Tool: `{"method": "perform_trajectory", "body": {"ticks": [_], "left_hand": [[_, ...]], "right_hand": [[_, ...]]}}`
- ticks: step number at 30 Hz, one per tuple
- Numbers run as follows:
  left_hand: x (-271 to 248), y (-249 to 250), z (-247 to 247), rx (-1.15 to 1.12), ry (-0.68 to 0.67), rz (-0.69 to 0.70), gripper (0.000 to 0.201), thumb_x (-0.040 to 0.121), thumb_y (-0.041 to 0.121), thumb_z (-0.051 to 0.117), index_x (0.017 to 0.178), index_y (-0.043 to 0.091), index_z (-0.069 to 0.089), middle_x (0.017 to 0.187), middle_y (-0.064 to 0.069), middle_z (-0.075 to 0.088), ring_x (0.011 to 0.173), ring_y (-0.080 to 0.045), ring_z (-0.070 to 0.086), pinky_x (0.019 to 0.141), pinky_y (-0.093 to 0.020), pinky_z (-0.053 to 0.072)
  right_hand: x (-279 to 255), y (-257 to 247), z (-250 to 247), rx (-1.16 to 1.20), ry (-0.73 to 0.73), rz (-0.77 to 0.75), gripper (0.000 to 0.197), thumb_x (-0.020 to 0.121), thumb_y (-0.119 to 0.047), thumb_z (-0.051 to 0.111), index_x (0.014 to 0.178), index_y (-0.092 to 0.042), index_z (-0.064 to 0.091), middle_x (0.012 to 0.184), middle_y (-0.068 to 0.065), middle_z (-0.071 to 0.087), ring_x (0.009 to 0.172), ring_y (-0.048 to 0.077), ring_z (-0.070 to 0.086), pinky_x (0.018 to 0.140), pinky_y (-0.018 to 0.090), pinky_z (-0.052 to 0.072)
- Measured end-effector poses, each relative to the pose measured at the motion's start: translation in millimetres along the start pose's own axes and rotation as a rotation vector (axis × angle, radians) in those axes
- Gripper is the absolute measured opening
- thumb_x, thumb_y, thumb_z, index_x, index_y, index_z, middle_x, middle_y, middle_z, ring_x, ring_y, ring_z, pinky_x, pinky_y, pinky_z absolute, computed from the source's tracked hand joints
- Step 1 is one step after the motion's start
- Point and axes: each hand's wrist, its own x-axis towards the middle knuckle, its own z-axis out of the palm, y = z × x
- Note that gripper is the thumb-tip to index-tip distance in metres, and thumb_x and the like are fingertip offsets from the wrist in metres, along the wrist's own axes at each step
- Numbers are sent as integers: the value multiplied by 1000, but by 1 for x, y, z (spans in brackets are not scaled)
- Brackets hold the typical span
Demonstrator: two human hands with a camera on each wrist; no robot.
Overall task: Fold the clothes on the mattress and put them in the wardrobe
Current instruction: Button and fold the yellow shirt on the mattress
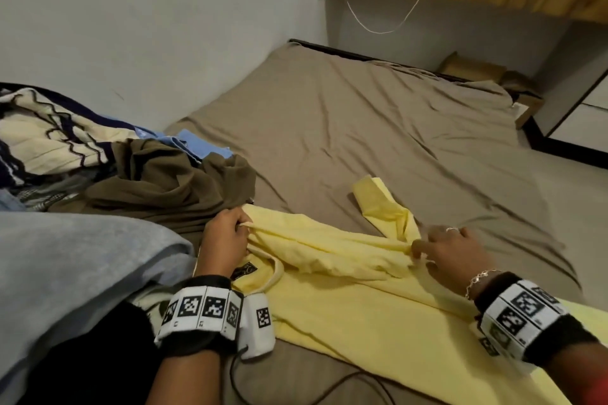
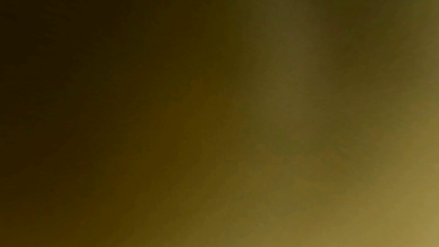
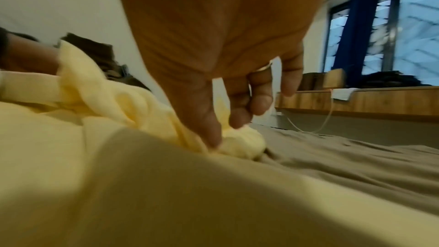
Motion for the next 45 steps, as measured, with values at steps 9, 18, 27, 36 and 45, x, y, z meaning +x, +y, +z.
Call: {"method": "perform_trajectory", "body": {"ticks": [9,18,27,36,45], "left_hand": [[6,-8,2,-8,-3,7,23,91,-2,48,73,12,53,82,-13,60,51,-21,59,50,-25,48],[8,-13,3,-30,-20,-1,14,91,0,48,82,6,57,73,-13,61,52,-22,59,47,-23,47],[2,-12,2,29,-10,59,29,84,-3,56,71,23,52,79,-8,61,68,-29,61,68,-48,55],[4,-15,1,-40,-26,72,19,83,-5,60,78,13,56,79,-14,62,66,-31,62,63,-40,57],[4,-13,2,-93,-51,70,12,85,-6,56,82,6,57,79,-15,61,61,-24,58,58,-32,51]], "right_hand": [[67,6,-24,-37,-267,-197,62,84,-13,58,134,-43,40,157,3,-4,144,26,2,107,39,26],[26,107,-90,598,-158,117,66,60,-78,42,88,-24,69,90,-7,67,87,4,59,79,33,42],[-50,108,-21,638,-453,384,64,77,-75,34,82,-16,59,81,5,64,85,26,62,78,31,47],[-135,60,24,255,-474,221,107,54,-93,25,145,-37,11,155,-6,-12,141,16,15,111,35,21],[-131,100,-26,403,56,475,17,82,-27,59,91,-21,71,91,13,72,84,35,65,69,35,44]]}}
